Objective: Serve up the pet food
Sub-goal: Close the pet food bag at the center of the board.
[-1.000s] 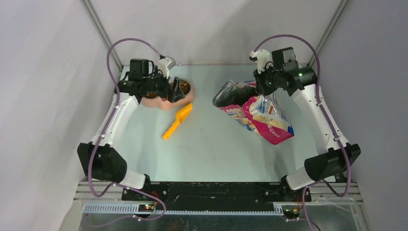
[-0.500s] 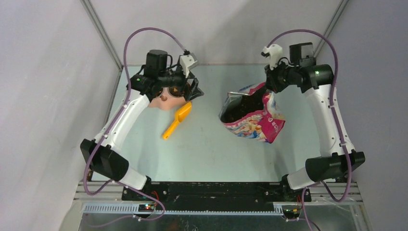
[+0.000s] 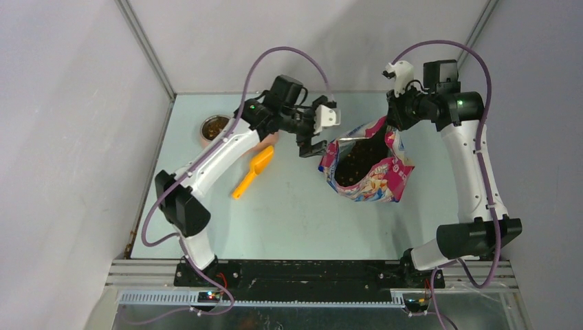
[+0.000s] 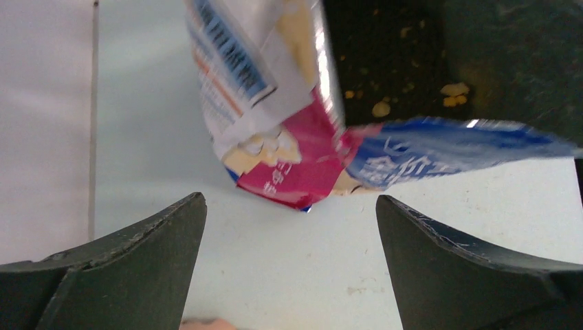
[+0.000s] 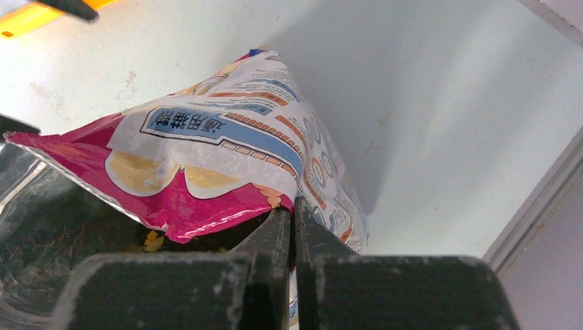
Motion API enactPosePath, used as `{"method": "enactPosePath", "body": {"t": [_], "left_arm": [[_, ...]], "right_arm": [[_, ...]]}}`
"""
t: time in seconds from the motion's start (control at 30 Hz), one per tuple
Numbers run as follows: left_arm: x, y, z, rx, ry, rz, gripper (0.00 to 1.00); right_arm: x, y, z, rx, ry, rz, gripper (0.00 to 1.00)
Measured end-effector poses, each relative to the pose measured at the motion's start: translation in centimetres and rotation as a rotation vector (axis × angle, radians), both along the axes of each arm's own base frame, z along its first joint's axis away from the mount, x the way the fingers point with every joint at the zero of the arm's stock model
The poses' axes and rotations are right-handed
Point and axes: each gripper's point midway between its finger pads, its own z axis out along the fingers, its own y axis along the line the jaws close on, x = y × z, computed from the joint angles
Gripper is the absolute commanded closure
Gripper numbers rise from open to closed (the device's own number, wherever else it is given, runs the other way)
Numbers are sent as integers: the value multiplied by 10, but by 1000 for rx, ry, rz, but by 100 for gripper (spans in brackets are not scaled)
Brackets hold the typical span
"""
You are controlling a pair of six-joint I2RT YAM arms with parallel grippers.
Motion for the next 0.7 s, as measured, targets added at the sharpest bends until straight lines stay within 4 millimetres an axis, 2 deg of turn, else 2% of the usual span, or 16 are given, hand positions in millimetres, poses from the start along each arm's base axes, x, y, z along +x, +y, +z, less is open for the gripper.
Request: {"method": "enactPosePath", "body": {"t": [0.17, 0.3, 0.43, 0.5, 0.63, 0.7], "left_arm": [[-20, -25, 1, 35, -27, -127, 4], [-31, -33, -8, 61, -6, -189, 8], [-33, -38, -20, 86, 26, -212, 19], [-30, -43, -23, 87, 37, -217, 27], [-27, -50, -21, 80, 51, -207, 53], [-26, -53, -19, 73, 61, -197, 79]], "right_arm": [[1, -1, 0, 16, -4, -13, 100], [-1, -1, 0, 27, -19, -12, 100], [-6, 1, 0, 41, -29, -2, 100], [-8, 2, 0, 48, -33, 1, 100], [-7, 2, 0, 57, -49, -1, 100], [-7, 1, 1, 60, -52, -5, 100]]}}
